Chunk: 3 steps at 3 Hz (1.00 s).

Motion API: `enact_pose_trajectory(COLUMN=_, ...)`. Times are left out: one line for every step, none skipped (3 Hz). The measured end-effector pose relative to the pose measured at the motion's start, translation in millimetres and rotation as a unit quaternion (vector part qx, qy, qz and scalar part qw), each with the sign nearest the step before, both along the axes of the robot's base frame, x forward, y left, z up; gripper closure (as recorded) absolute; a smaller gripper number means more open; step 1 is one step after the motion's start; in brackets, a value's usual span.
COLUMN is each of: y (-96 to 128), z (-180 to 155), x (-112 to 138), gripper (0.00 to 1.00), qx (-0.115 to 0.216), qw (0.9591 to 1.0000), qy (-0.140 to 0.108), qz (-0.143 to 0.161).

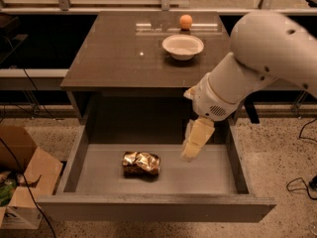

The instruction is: Pick orange can from top drawer and place on counter

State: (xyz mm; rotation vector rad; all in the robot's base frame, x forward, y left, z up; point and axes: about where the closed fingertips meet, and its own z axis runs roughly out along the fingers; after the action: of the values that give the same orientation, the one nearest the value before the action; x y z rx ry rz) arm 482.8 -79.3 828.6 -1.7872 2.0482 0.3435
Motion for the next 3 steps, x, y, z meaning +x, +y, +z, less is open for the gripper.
enact_pose_trajectory(y=20.1, z=-68.0, x=12.4, gripper=0.00, qx=0.005, qw=0.9992, qy=0.037, qz=-0.017)
enact_pose_trajectory(y=31.4, z=-107.2, x=17.4, gripper=0.00, qx=0.014, qw=0.9978, qy=0.057, qz=-0.031)
enact_pose_trajectory(y=47.7, z=-149.7, x=17.2, gripper=0.00, qx=0.032, qw=0.9946, qy=0.083, qz=-0.053)
